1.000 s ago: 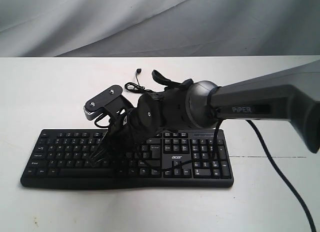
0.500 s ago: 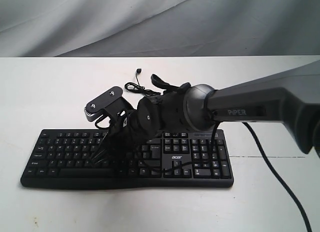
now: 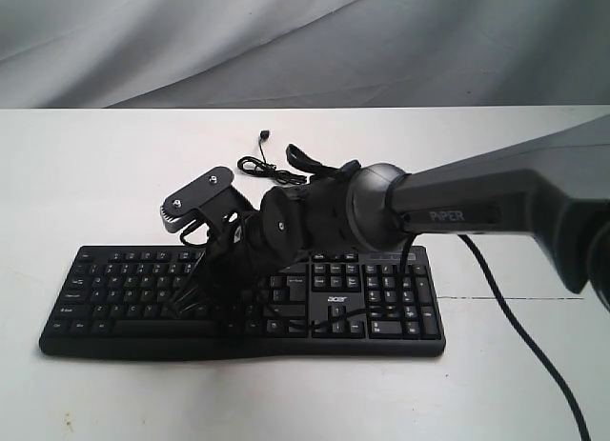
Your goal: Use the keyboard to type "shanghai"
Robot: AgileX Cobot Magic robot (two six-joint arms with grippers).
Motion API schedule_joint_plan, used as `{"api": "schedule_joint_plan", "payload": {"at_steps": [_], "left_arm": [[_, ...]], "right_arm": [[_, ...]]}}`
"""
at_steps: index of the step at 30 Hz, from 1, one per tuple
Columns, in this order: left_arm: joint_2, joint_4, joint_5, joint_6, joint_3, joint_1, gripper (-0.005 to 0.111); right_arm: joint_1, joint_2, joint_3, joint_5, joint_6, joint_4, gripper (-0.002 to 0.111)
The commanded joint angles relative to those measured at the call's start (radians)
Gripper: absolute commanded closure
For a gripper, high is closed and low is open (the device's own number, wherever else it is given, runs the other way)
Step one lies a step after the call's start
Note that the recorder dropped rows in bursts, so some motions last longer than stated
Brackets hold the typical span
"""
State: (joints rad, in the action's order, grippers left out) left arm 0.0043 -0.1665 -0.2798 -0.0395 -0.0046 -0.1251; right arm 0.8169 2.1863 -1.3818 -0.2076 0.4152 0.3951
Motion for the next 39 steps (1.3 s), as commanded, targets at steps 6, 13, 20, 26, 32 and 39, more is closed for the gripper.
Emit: {"api": "schedule_joint_plan", "payload": {"at_steps": [6, 13, 20, 26, 32, 39], "left_arm": [[-0.004, 0.000, 0.014, -0.006, 0.005, 0.007, 0.107], [-0.004, 0.000, 0.014, -0.006, 0.005, 0.007, 0.107], [-0.004, 0.000, 0.014, -0.006, 0.005, 0.007, 0.107], [-0.004, 0.000, 0.014, -0.006, 0.005, 0.007, 0.107], [-0.004, 0.000, 0.014, -0.006, 0.005, 0.007, 0.107], [-0.004, 0.000, 0.014, -0.006, 0.005, 0.007, 0.107]], "right_arm": [[-0.001, -0.087, -0.004, -0.022, 0.004, -0.038, 0.108], [-0.029, -0.454, 0.169, -0.028, -0.004, -0.092, 0.108], [-0.029, -0.860, 0.565, 0.017, -0.041, -0.076, 0.108], [-0.029, -1.074, 0.773, 0.100, -0.128, -0.072, 0.108], [-0.029, -1.097, 0.788, 0.187, -0.133, -0.072, 0.108], [-0.110, -1.142, 0.788, 0.245, -0.133, 0.153, 0.108]]}}
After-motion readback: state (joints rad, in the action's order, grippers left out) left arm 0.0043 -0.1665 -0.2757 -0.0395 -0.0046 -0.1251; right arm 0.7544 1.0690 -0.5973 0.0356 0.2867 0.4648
